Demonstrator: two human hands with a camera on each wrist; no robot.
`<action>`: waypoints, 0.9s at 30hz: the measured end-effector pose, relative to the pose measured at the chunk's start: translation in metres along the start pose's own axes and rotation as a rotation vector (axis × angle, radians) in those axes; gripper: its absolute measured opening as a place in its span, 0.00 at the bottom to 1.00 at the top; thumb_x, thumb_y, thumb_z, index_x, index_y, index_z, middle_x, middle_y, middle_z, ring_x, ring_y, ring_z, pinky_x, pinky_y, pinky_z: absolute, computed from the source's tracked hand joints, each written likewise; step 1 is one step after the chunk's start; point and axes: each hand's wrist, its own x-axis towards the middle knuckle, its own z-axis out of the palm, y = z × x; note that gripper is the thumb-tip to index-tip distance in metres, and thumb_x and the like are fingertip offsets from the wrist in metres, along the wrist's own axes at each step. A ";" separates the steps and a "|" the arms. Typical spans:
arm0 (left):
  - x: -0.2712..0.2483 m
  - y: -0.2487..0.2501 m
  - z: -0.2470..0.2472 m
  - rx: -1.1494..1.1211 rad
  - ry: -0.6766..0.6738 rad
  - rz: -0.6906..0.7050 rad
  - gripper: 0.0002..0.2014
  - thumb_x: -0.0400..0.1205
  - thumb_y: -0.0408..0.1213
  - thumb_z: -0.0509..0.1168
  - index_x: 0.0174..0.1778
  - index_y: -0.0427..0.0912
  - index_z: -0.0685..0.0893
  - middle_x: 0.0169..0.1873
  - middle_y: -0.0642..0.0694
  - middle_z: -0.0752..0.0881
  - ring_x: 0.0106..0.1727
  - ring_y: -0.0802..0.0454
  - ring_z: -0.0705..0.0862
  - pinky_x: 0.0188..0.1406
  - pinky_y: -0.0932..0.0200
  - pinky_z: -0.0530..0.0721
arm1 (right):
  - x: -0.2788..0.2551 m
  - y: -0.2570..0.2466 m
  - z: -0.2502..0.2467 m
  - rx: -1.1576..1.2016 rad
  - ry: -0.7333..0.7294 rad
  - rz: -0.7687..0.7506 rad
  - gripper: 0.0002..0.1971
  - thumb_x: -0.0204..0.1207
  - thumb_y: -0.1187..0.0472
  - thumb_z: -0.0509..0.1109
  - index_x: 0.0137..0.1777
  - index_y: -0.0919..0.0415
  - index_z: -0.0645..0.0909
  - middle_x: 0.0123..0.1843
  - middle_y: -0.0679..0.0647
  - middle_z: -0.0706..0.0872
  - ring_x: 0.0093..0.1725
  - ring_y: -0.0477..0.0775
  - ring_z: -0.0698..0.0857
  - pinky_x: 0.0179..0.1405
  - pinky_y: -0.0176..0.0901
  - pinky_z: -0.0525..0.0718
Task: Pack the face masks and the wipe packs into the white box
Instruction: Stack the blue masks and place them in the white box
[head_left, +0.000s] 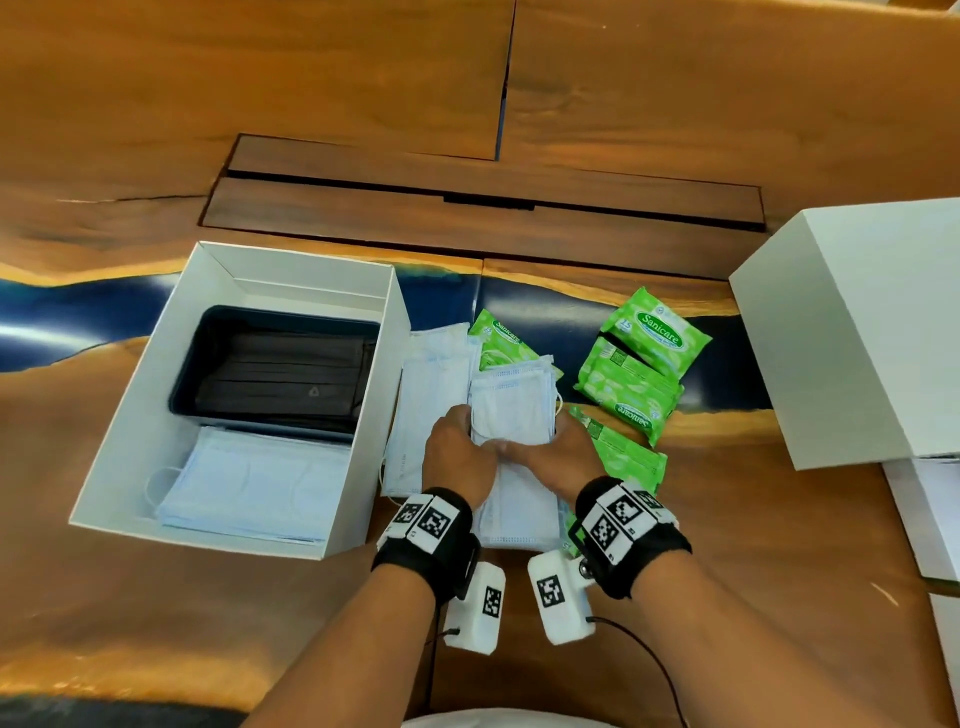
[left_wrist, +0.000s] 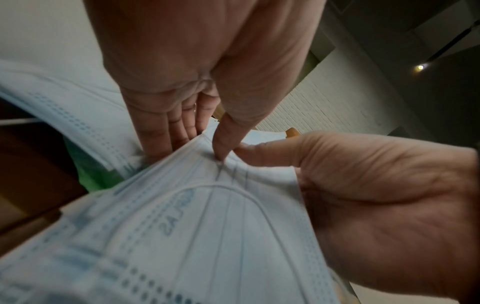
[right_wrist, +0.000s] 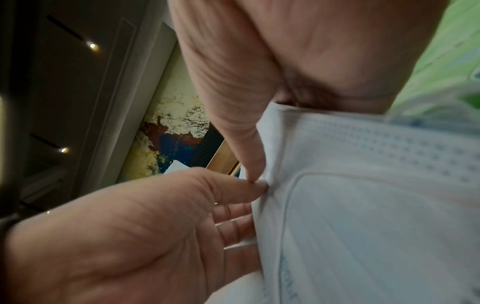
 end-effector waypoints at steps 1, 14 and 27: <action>-0.002 0.003 -0.001 -0.014 -0.007 -0.002 0.15 0.80 0.33 0.70 0.63 0.40 0.81 0.59 0.42 0.85 0.60 0.45 0.83 0.56 0.59 0.78 | -0.001 0.001 0.000 0.009 -0.011 0.002 0.23 0.64 0.65 0.84 0.57 0.54 0.81 0.52 0.49 0.88 0.49 0.49 0.87 0.46 0.41 0.84; -0.037 0.038 -0.014 -0.440 -0.223 -0.012 0.29 0.82 0.62 0.61 0.73 0.50 0.76 0.66 0.50 0.84 0.64 0.50 0.84 0.69 0.46 0.81 | -0.043 -0.027 -0.029 0.494 -0.302 0.049 0.18 0.76 0.70 0.72 0.66 0.66 0.82 0.60 0.64 0.89 0.58 0.67 0.88 0.61 0.64 0.84; -0.045 0.031 -0.035 -1.229 -0.158 -0.132 0.16 0.85 0.29 0.64 0.69 0.34 0.80 0.64 0.37 0.86 0.63 0.38 0.85 0.67 0.39 0.81 | -0.071 -0.015 -0.061 0.621 -0.328 0.036 0.31 0.56 0.49 0.86 0.58 0.57 0.83 0.58 0.56 0.89 0.54 0.57 0.88 0.52 0.52 0.88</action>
